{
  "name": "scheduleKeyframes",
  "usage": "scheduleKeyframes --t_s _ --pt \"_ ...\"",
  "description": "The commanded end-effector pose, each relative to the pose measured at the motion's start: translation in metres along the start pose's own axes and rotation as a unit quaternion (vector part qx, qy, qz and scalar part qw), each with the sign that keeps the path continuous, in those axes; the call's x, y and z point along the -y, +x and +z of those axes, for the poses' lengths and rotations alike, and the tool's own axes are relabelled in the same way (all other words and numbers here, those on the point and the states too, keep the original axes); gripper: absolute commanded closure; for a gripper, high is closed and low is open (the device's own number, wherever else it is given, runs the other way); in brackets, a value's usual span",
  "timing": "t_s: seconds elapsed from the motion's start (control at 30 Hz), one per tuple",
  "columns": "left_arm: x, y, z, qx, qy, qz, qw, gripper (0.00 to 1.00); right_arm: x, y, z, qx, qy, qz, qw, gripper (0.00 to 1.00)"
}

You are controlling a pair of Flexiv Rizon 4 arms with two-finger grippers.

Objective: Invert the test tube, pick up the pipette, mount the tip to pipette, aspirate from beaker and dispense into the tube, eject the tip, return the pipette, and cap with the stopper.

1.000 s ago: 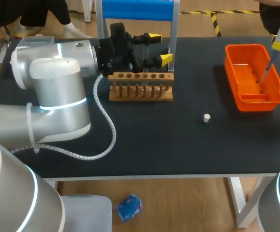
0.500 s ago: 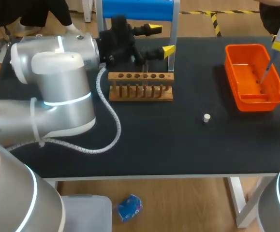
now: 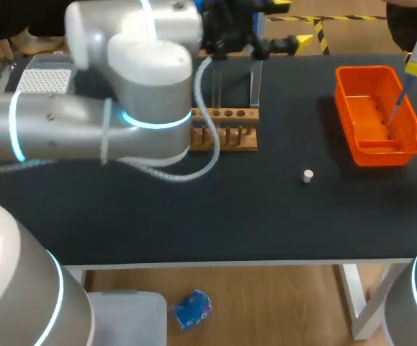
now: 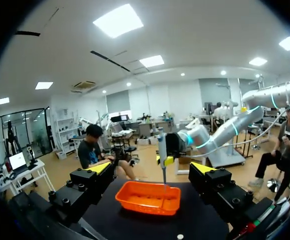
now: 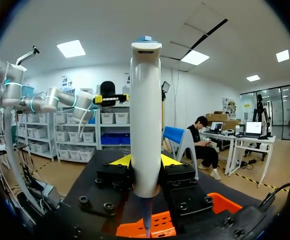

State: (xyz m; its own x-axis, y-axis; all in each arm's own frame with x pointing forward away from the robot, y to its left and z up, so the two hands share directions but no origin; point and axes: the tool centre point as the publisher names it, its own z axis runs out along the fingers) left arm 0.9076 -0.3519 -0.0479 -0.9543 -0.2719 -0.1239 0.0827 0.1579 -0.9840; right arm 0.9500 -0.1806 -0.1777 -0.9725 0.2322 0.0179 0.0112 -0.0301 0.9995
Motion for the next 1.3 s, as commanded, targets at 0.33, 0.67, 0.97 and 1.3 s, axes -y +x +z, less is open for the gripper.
scheduleKeyframes --t_s 0.33,0.67,0.97,1.3 --pt "0.016 -0.005 0.091 -0.015 -0.092 0.000 0.996 0.00 -0.001 0.000 0.000 0.001 0.001 0.000 1.000 1.00" --pt "0.013 -0.006 0.094 -0.009 -0.095 0.001 0.995 0.00 -0.001 0.000 0.000 0.001 0.001 0.000 1.000 1.00" --pt "0.003 -0.017 0.133 0.018 -0.107 0.002 0.994 0.00 -0.001 0.000 0.000 0.001 0.001 0.000 1.000 1.00" --pt "0.011 -0.017 0.182 0.007 -0.087 -0.001 0.996 0.00 -0.001 0.000 0.000 0.001 0.001 0.000 1.000 1.00"
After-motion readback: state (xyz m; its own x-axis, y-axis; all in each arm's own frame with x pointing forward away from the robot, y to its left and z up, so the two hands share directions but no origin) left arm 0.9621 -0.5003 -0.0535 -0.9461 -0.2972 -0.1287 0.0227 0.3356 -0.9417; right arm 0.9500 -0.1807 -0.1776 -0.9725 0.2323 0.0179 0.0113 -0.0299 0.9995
